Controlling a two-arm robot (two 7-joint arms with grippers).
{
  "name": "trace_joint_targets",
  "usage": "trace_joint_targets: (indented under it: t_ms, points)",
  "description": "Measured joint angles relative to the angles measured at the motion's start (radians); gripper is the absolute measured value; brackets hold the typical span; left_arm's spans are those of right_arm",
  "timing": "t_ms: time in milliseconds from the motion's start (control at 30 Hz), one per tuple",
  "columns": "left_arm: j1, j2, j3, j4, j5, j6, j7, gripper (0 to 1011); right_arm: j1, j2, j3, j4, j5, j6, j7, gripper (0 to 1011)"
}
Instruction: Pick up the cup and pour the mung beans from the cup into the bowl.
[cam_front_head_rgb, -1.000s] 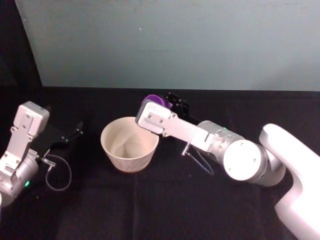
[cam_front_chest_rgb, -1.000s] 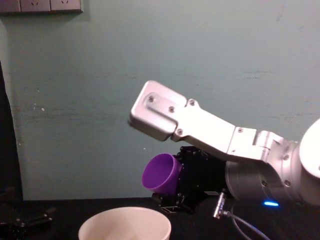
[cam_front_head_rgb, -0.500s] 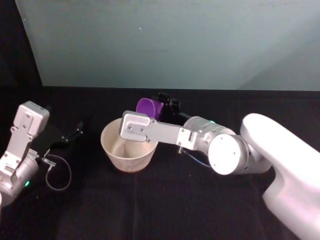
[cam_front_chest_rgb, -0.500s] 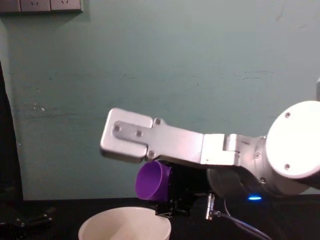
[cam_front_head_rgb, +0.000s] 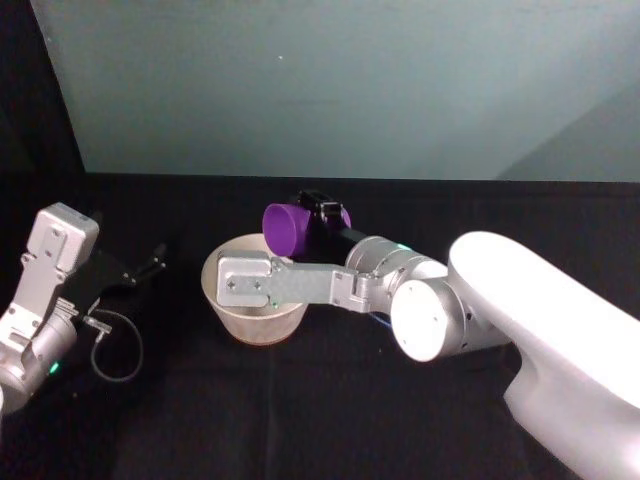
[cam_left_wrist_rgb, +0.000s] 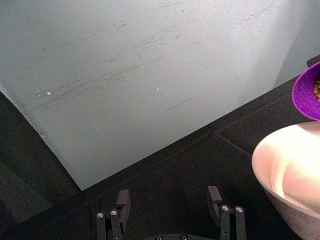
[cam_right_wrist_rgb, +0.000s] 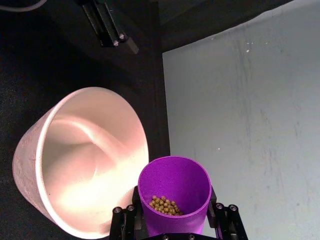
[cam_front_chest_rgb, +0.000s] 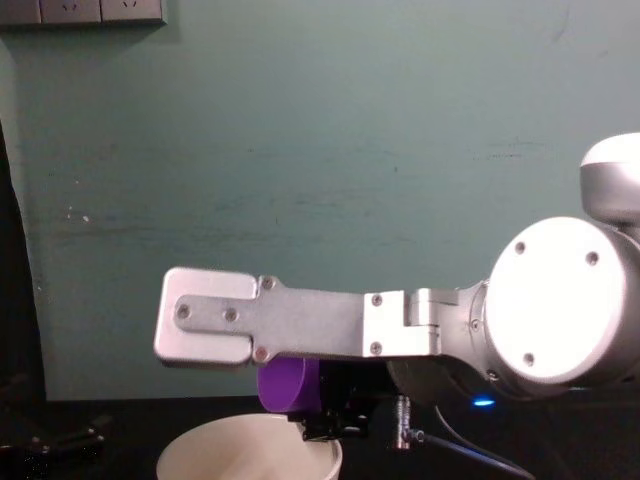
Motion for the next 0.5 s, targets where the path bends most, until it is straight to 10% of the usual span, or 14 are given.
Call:
trace_joint_targets:
  t_ms: [500]
  points:
    - [0.0,0.0,0.0,0.0,0.0,0.0,0.0,1011,0.007,-0.02,-0.048,-0.002,-0.129,0.041,0.029,723]
